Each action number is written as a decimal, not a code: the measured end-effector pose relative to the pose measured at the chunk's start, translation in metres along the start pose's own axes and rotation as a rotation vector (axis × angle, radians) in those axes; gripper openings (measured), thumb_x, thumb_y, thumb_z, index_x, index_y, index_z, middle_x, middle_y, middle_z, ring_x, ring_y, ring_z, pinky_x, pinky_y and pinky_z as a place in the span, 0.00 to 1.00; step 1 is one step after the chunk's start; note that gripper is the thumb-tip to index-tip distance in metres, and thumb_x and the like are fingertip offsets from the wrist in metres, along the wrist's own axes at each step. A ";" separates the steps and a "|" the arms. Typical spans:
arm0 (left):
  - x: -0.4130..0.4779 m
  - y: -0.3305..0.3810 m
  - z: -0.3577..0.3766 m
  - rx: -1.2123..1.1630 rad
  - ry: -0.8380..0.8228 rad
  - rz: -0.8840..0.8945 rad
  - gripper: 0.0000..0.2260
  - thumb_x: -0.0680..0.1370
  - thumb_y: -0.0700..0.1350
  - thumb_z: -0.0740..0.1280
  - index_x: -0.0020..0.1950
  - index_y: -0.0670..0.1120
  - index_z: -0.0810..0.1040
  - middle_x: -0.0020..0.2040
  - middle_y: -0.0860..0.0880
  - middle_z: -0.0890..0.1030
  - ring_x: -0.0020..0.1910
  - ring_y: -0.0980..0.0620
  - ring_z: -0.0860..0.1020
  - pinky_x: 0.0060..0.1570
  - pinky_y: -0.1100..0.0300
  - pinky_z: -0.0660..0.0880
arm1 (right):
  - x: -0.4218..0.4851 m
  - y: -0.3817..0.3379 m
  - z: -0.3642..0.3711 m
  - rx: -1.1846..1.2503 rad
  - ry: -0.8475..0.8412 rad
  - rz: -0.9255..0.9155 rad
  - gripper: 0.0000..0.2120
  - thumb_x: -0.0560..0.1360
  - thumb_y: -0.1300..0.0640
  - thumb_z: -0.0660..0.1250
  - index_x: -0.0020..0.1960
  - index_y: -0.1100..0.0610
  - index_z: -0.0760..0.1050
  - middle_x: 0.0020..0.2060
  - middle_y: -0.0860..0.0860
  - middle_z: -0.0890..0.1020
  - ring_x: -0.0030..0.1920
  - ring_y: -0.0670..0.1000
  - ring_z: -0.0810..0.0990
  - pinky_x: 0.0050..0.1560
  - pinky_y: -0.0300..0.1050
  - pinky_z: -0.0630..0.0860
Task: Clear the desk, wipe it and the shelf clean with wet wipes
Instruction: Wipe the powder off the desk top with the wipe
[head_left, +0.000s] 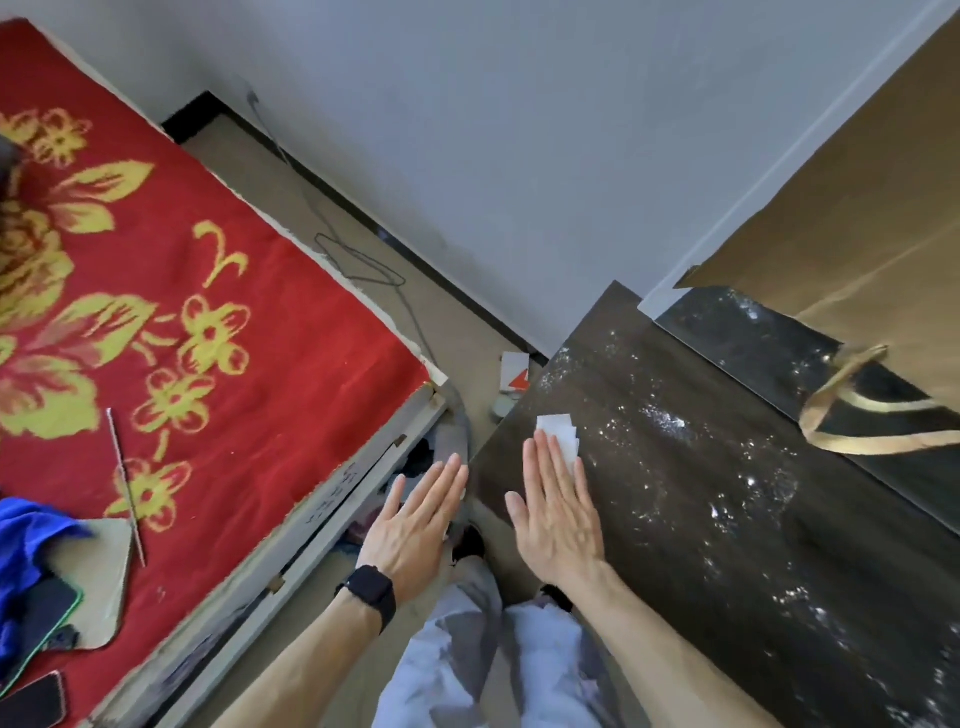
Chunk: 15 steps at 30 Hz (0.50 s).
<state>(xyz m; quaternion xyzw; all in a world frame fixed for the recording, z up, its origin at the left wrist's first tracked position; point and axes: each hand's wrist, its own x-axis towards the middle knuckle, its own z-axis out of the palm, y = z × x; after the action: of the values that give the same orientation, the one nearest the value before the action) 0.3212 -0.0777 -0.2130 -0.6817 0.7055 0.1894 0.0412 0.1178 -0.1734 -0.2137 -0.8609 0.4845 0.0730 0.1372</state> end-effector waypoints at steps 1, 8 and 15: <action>0.005 0.004 -0.003 0.011 0.007 0.044 0.36 0.74 0.44 0.63 0.81 0.46 0.54 0.82 0.49 0.53 0.79 0.48 0.56 0.74 0.42 0.59 | -0.012 0.016 -0.001 0.005 0.005 0.068 0.32 0.83 0.45 0.48 0.80 0.63 0.51 0.80 0.58 0.52 0.80 0.55 0.50 0.76 0.60 0.58; 0.019 0.010 -0.002 -0.003 0.024 0.103 0.29 0.81 0.53 0.58 0.80 0.45 0.57 0.80 0.47 0.58 0.78 0.49 0.59 0.73 0.47 0.56 | 0.001 -0.010 0.000 0.076 0.011 -0.111 0.31 0.83 0.44 0.46 0.80 0.62 0.53 0.80 0.57 0.53 0.80 0.54 0.50 0.77 0.58 0.54; 0.020 0.002 -0.002 -0.001 -0.006 0.132 0.29 0.83 0.53 0.58 0.81 0.45 0.54 0.82 0.48 0.52 0.80 0.51 0.52 0.75 0.48 0.52 | 0.089 0.032 -0.024 0.050 0.013 0.164 0.32 0.83 0.42 0.36 0.80 0.59 0.38 0.80 0.54 0.40 0.80 0.51 0.38 0.79 0.56 0.42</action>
<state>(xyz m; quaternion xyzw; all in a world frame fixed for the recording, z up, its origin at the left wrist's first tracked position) 0.3188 -0.0972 -0.2168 -0.6333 0.7486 0.1940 0.0304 0.1364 -0.2690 -0.2187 -0.8151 0.5559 0.0661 0.1490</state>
